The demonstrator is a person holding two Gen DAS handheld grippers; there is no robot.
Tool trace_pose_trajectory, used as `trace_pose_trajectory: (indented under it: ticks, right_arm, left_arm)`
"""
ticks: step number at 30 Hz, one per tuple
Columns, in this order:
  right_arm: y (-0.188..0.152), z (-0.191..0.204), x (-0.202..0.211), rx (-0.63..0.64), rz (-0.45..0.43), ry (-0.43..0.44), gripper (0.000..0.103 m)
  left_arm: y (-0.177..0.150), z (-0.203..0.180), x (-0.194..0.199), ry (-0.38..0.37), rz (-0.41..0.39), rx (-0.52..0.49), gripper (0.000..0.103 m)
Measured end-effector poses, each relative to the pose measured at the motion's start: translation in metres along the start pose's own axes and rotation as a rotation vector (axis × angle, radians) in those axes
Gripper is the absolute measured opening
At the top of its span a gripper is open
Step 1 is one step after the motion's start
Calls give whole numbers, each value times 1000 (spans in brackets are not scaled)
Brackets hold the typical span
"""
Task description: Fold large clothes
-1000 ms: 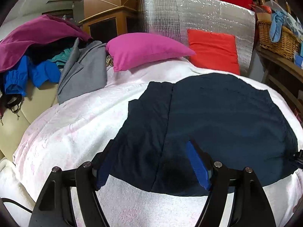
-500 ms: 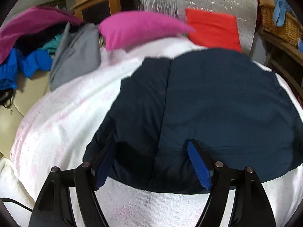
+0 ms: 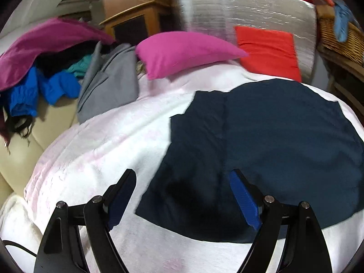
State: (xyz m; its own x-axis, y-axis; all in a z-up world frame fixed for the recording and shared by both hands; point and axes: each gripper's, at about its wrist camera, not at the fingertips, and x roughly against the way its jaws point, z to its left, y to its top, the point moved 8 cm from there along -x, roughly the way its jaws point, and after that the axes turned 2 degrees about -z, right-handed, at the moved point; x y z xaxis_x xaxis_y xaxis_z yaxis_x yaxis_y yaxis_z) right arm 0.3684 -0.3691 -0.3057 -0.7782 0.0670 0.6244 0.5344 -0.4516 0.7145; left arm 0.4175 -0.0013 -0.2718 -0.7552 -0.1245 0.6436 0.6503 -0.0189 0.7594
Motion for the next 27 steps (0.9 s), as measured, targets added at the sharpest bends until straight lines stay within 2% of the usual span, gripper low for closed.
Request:
trace_pose_trajectory:
  ticks: [4,8,14,16,17,20,27]
  right_arm:
    - [-14,-6,-33,-52,141,-17,57]
    - [-11,-4,-35,-21,147,-31,57]
    - [0,1,1,42,32,-59,57]
    - [4,2,23,59,-21,-76,61]
    - [5,4,33,70,-45,-84,68]
    - [10,15,68,120,-135,-115,73]
    - [10,45,150,228,-213,-150,76]
  left_arm:
    - [-18,-1,-31,-1,126,-6,85]
    - [-17,-6,-30,25,110,-40,85]
    - [-9,-10,14,10,5,-54,85]
    - [-1,-9,35,27,-39,-64,85]
    - [2,-8,50,35,-65,-57,86]
    - [7,-7,82,-5,-102,-47,87]
    - [34,4,167,-52,-207,1,89]
